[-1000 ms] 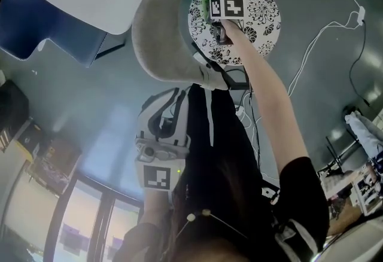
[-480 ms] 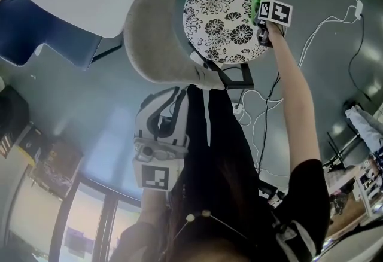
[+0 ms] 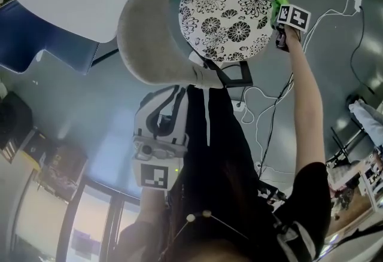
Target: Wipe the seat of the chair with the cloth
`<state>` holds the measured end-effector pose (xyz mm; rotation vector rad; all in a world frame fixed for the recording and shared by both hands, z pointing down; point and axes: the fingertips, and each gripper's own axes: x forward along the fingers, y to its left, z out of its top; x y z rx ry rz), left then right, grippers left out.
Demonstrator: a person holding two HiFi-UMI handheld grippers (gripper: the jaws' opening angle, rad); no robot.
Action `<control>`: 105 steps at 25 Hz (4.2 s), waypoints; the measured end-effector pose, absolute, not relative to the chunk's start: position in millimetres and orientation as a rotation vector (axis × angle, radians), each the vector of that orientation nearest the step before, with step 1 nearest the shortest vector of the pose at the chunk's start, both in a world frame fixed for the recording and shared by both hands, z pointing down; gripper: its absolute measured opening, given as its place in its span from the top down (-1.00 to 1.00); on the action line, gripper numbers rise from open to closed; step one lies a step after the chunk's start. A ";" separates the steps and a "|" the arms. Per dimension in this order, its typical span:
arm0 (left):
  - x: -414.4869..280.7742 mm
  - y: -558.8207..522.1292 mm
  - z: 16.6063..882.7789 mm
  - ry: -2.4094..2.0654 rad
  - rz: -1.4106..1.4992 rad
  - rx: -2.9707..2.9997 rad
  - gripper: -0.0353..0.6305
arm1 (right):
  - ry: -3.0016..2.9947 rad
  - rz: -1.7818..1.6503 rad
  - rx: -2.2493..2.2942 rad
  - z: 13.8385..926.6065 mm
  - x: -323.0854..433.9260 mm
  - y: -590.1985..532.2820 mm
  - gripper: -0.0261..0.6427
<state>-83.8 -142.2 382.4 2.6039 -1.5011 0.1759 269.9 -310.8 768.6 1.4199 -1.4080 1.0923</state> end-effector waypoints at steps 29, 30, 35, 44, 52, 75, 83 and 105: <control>-86.7 -129.9 384.4 -1.544 0.212 2.565 0.85 | -1.779 1.422 0.558 775.6 -63.5 -160.7 0.78; -87.2 -129.7 385.1 -1.545 0.212 2.564 0.85 | -1.765 1.417 0.578 781.2 -55.8 -161.4 0.78; -89.7 -127.4 388.8 -1.548 0.214 2.553 0.85 | -1.702 1.458 0.697 795.1 -5.5 -166.9 0.78; -83.0 -128.8 385.3 -1.527 0.207 2.579 0.85 | -1.587 1.451 0.941 801.9 103.8 -180.3 0.78; -80.1 -127.5 381.6 -1.519 0.208 2.597 0.85 | -1.476 1.452 1.113 796.4 191.8 -182.0 0.78; -49.2 -143.7 260.5 -1.455 0.307 2.702 0.85 | -1.775 1.120 1.390 529.2 229.0 -156.5 0.78; -32.8 -163.2 199.1 -1.489 0.275 2.729 0.87 | -2.277 0.601 1.507 317.7 138.3 -178.1 0.78; -1.1 -146.1 94.2 -1.520 0.009 2.905 0.88 | -2.551 -0.309 1.753 92.7 111.0 -135.9 0.79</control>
